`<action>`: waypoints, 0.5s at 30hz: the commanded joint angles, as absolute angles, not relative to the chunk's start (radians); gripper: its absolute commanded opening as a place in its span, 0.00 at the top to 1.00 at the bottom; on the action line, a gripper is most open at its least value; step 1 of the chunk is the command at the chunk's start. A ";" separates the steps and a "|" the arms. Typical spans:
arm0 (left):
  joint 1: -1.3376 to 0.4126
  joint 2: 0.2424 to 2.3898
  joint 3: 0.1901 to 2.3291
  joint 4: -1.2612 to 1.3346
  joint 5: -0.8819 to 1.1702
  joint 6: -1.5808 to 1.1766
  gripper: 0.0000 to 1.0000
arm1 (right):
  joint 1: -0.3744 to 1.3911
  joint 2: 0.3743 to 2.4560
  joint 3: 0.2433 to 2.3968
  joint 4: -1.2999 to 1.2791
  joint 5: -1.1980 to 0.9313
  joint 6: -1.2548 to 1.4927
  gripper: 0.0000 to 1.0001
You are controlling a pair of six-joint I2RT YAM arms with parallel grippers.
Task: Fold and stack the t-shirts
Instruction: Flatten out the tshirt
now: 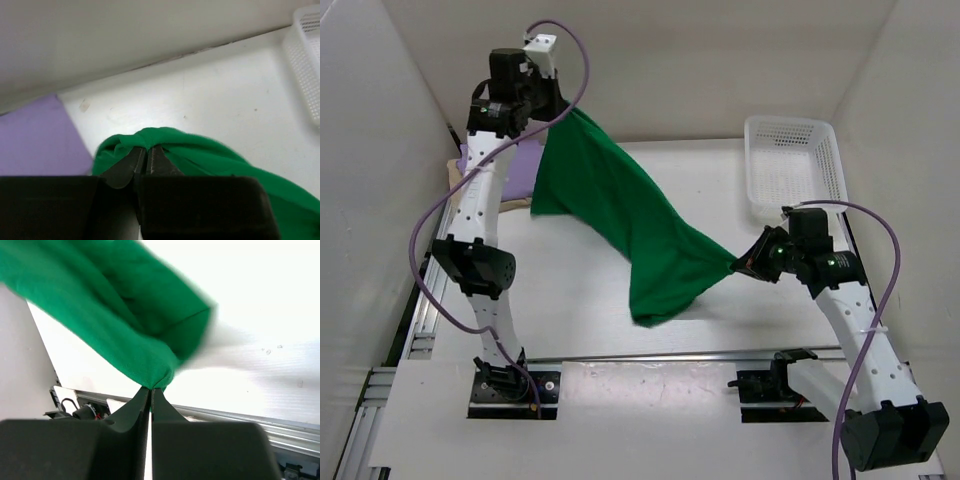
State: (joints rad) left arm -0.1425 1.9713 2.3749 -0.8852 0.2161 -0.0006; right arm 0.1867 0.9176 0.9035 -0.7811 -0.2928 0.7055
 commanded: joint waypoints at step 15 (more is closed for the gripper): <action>-0.279 1.776 2.166 -0.807 0.033 0.000 0.86 | 0.160 1.035 1.223 -0.781 -0.245 0.608 1.00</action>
State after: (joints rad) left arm -0.3363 1.8942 2.1082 -0.8375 0.1169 0.0002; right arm 0.1703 0.9333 1.0077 -0.8314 -0.2592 0.6598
